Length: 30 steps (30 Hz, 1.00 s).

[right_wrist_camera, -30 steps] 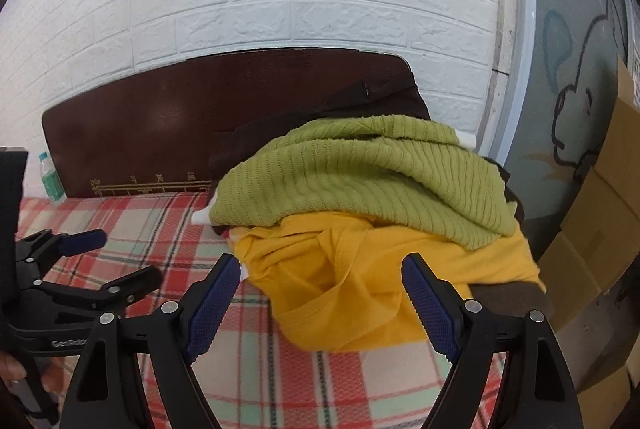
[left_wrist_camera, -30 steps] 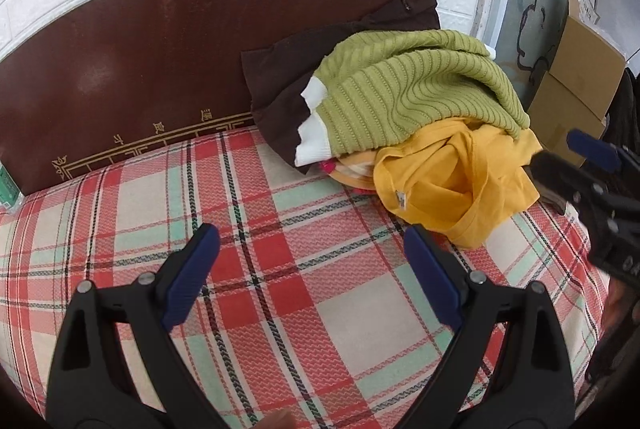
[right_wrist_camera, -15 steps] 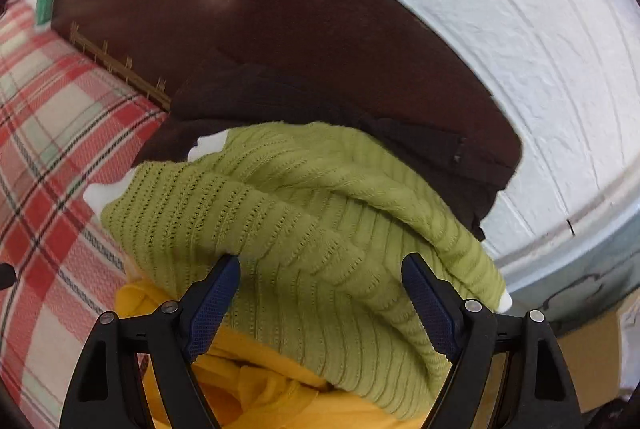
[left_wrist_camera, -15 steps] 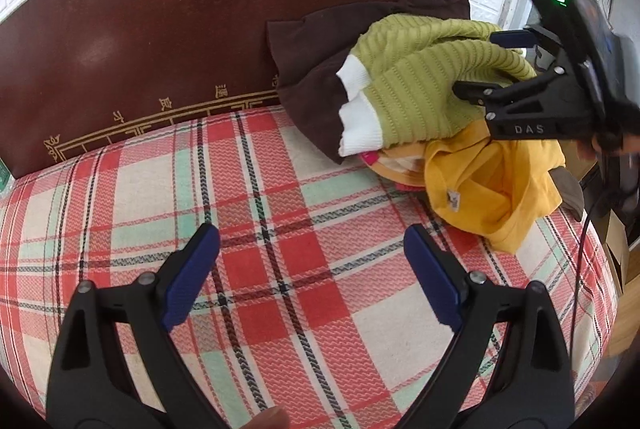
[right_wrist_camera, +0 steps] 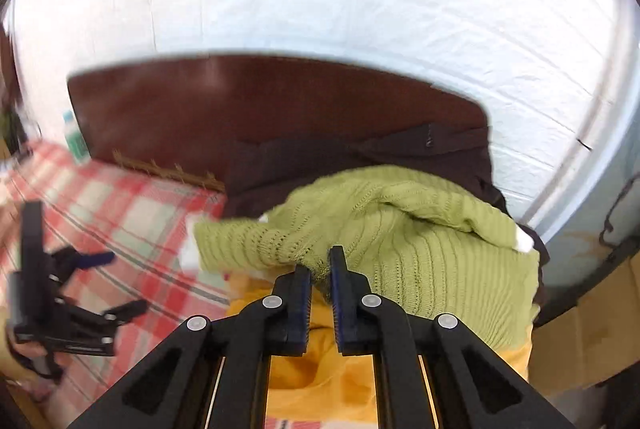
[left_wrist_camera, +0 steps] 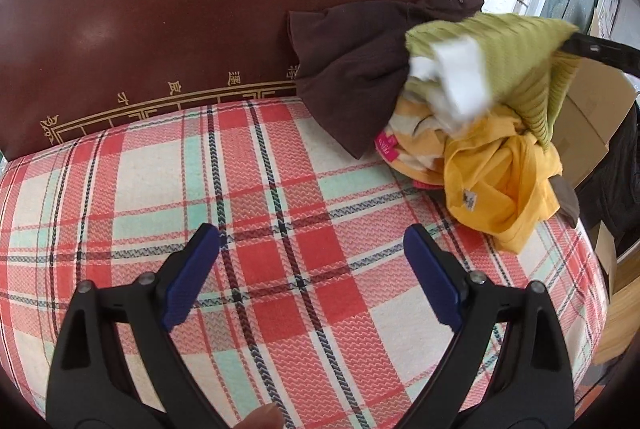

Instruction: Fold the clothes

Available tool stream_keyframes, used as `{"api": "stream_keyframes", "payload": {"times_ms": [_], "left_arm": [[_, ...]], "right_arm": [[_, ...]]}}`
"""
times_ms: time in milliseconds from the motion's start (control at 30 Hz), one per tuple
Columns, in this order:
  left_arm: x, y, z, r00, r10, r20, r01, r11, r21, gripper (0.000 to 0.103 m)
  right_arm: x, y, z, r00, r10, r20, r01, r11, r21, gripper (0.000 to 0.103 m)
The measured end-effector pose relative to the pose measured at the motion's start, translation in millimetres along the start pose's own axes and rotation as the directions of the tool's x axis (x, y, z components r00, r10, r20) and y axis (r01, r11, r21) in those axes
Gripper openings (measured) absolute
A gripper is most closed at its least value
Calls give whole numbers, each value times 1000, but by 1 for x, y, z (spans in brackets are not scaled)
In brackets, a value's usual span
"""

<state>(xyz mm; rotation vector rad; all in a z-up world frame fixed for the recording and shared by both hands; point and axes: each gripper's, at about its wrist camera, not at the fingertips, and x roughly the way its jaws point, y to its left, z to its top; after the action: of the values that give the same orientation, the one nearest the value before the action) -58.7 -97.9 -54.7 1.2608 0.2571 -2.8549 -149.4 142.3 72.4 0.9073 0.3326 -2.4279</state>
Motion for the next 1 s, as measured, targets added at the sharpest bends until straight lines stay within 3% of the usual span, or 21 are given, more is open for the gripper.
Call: {"api": "stream_keyframes", "payload": {"times_ms": [133,233,333,433,533,633,733,800,900,933,1000], "left_arm": [[-25,7,1,999,-16,42,17,1000,-11,94],[-50,19,-1,997,-26,76,27,999,-19,94],[-78,38,-13,994,-24,106,25,1000,-7,94],[-104,64,-32,993,-5,120,4,1000,7,94],[-122,90,-59,995,24,96,-27,999,21,94],[-135,115,-90,998,51,44,-52,998,23,94],[-141,129,-120,999,47,-7,-47,999,20,94],[-142,133,-140,999,24,-42,-23,1000,13,94],[-141,136,-171,995,-11,-96,11,1000,-1,94],[-140,136,-180,993,-22,-114,21,1000,-9,94],[-137,134,-197,988,-45,-148,42,999,-24,94]], "right_arm": [[-69,10,-7,982,126,141,-134,990,46,6],[-115,32,-14,939,267,217,-280,960,29,6],[-134,72,-30,895,400,197,-402,915,-33,6],[-125,112,-54,855,506,116,-504,862,-45,7],[-97,153,-95,820,572,-20,-572,820,-19,8],[-52,189,-148,788,577,-217,-585,810,30,9],[-22,221,-199,724,563,-399,-597,801,49,10],[-19,234,-218,698,532,-479,-599,801,16,11],[-33,237,-214,718,504,-479,-598,800,-54,24],[-40,230,-203,739,512,-437,-593,803,-62,24],[-48,222,-182,782,522,-340,-576,814,-73,39]]}}
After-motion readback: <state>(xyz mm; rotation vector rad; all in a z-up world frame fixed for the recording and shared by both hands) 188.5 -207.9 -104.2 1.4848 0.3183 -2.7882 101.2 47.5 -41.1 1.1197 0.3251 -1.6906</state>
